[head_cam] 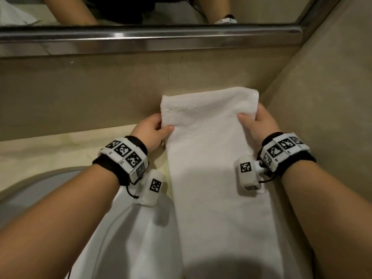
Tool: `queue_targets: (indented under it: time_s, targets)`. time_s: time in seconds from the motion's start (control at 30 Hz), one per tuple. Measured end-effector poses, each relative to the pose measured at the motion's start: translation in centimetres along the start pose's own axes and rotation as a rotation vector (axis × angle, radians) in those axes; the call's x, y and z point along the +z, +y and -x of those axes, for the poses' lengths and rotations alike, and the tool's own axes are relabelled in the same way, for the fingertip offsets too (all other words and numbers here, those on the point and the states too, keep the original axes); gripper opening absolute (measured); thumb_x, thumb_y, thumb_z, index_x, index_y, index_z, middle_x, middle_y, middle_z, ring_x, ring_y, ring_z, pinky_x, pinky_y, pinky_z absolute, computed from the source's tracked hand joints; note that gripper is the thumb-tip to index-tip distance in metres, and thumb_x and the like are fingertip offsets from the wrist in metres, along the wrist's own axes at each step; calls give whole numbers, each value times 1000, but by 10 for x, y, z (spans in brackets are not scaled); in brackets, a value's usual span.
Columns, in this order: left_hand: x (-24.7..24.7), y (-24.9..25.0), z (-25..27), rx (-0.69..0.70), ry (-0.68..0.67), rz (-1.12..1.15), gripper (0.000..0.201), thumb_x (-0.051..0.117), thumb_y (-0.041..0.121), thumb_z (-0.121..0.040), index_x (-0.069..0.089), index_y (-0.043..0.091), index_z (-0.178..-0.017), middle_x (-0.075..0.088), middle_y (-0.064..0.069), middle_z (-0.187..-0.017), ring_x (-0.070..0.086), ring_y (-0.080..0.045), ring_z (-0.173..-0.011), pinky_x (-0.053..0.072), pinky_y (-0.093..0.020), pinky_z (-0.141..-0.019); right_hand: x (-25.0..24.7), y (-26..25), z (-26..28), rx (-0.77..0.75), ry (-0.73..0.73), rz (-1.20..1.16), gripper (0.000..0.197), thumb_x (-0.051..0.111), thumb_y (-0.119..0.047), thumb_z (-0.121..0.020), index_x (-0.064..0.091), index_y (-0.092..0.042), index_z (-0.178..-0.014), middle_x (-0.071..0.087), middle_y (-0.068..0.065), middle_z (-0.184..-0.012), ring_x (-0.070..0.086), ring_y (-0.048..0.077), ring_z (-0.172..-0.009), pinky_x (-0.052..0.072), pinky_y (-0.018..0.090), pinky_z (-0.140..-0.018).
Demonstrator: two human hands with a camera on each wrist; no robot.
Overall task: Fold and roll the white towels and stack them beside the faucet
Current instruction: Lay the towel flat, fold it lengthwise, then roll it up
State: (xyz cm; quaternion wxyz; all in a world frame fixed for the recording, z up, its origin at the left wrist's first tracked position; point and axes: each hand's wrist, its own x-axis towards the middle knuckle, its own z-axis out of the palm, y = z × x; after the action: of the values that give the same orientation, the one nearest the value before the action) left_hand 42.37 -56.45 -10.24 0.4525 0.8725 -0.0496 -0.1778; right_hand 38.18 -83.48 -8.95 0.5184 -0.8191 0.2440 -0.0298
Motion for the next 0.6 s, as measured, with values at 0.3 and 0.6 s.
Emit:
queue_targets:
  time_s: [0.3, 0.6]
  targets:
    - [-4, 1, -2, -65, 24, -173, 40, 55, 36, -88, 49, 15, -121, 62, -6, -111, 57, -28, -104, 43, -31, -84, 2, -14, -9, 81, 34, 355, 42, 54, -32, -89, 47, -13, -125, 59, 9, -121, 54, 29, -112, 38, 29, -85]
    - [2, 7, 108, 22, 7, -213, 39, 59, 25, -86, 50, 13, -122, 53, -8, -125, 56, -21, -103, 44, -30, -90, -37, -19, 93, -27, 31, 312, 46, 55, -28, -89, 41, -13, -130, 55, 6, -119, 54, 22, -103, 42, 34, -94]
